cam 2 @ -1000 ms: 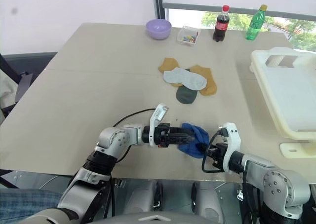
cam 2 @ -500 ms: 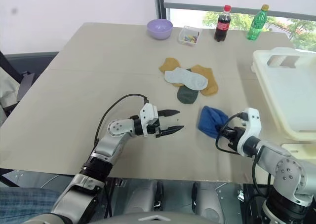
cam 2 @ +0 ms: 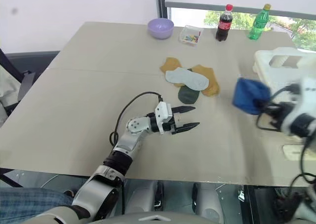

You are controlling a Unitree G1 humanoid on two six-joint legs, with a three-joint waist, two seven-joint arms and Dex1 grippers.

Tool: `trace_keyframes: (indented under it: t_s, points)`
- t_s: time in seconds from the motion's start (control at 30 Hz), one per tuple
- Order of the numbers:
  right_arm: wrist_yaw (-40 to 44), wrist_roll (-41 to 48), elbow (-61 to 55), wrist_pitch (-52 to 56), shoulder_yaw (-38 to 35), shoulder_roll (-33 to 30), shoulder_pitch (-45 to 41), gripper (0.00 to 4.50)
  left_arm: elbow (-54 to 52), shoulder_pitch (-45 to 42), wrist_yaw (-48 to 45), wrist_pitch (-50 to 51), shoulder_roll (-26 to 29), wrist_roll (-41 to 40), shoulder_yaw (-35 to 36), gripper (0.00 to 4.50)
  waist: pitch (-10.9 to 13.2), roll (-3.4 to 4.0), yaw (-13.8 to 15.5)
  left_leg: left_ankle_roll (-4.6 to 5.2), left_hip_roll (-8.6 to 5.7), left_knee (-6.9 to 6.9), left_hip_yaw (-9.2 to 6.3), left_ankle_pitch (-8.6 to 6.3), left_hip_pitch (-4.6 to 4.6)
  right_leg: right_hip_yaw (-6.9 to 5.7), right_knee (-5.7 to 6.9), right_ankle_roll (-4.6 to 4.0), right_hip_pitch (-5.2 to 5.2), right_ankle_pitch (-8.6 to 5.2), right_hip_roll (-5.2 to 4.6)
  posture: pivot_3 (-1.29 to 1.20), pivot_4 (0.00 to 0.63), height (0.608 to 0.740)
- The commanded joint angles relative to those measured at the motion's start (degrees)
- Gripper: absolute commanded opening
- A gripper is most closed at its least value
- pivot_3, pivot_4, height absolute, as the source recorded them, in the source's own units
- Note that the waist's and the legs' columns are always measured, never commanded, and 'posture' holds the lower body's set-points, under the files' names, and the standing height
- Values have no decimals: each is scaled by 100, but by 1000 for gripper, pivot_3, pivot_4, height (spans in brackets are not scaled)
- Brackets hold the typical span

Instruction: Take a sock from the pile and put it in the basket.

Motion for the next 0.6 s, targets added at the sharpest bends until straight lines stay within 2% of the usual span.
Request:
trace_keyframes:
  t_s: [0.03,0.43,0.6]
  points:
    - [-37,37,655,37,-591,-441,-212,37,-115,74,-119,-186,-164,-131,-59,3041,0,1,-11,0,2,-1,1,0,2,2,1,0,0,0,2,0,150,736]
    - [-270,-819,2707,-37,-1251,-667,-643,37,-327,-32,451,-182,-762,-503,331,3041,-1,2,1,3,0,9,-1,0,6,26,4,11,0,1,1,0,150,736]
    - [-100,-1041,2924,-224,-1066,-788,-386,2185,-370,-113,358,-50,-794,-644,378,3041,-5,11,-1,3,0,8,1,0,6,25,4,13,0,0,1,0,150,736]
